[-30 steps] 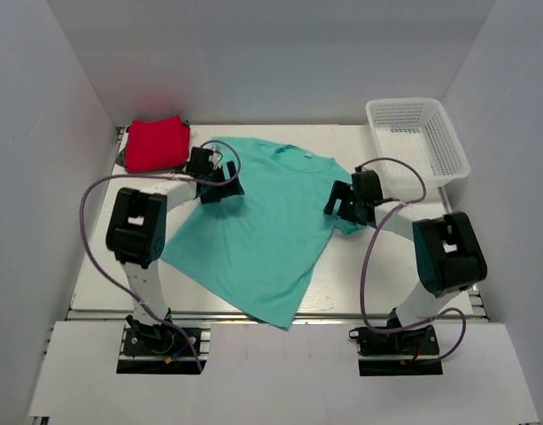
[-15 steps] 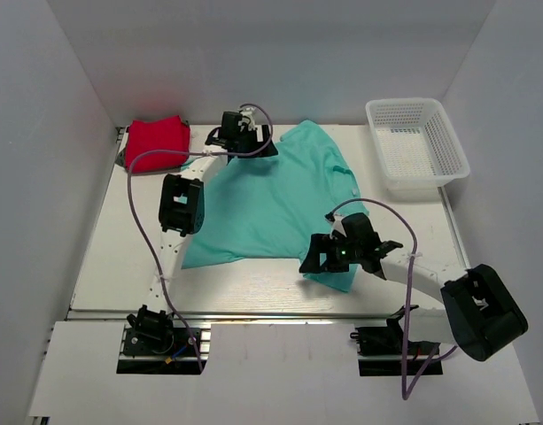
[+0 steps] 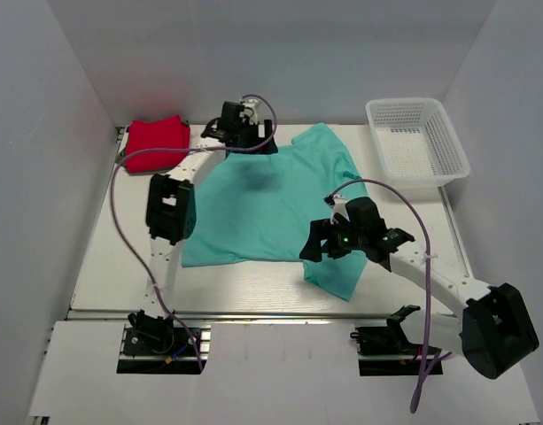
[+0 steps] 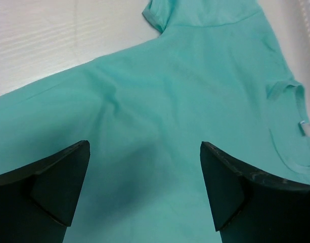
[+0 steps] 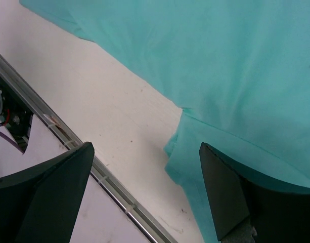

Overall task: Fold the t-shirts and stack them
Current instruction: Flatten out the tshirt, then grap the side of the flattened tshirt closest away from the robot with both arms

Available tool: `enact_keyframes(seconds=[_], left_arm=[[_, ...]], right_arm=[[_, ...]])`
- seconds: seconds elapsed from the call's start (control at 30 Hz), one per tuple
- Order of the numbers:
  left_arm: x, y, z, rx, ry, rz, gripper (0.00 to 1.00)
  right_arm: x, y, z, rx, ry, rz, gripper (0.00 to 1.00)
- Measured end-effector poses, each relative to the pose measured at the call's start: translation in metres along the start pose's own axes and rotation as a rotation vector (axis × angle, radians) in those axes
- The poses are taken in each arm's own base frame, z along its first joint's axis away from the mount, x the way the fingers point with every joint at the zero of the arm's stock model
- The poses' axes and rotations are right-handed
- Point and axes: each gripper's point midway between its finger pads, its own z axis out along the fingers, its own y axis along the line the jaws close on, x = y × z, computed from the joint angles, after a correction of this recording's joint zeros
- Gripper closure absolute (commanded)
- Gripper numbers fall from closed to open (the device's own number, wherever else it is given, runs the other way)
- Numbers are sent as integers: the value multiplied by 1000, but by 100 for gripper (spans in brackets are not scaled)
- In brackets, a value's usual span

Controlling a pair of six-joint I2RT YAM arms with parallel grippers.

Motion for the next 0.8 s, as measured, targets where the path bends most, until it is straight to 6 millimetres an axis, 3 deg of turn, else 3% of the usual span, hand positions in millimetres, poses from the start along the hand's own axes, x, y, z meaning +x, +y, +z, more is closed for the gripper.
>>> enact_keyframes(seconds=[0.07, 0.17, 0.27, 0.37, 0.5, 0.6, 0.7, 0.8], left_arm=[[-9, -6, -39, -48, -8, 9, 0], [-16, -16, -124, -154, -61, -1, 0], [16, -22, -217, -261, -135, -84, 0], [84, -16, -280, -335, -157, -198, 0], [205, 12, -308, -462, -31, -387, 7], [275, 29, -319, -558, 72, -488, 16], [307, 38, -329, -617, 89, -541, 22], [308, 47, -332, -671, 50, -563, 26]], right_arm=[[-3, 2, -7, 9, -23, -7, 10], [-5, -2, -20, 66, -57, 8, 10], [-1, -11, -31, 135, -82, 49, 10], [18, -24, -37, 201, -80, 116, 10], [49, -42, -48, 291, -69, 213, 10], [67, -53, -54, 349, -81, 278, 10], [82, -61, -55, 378, -84, 343, 10], [97, -67, -53, 406, -54, 392, 10]])
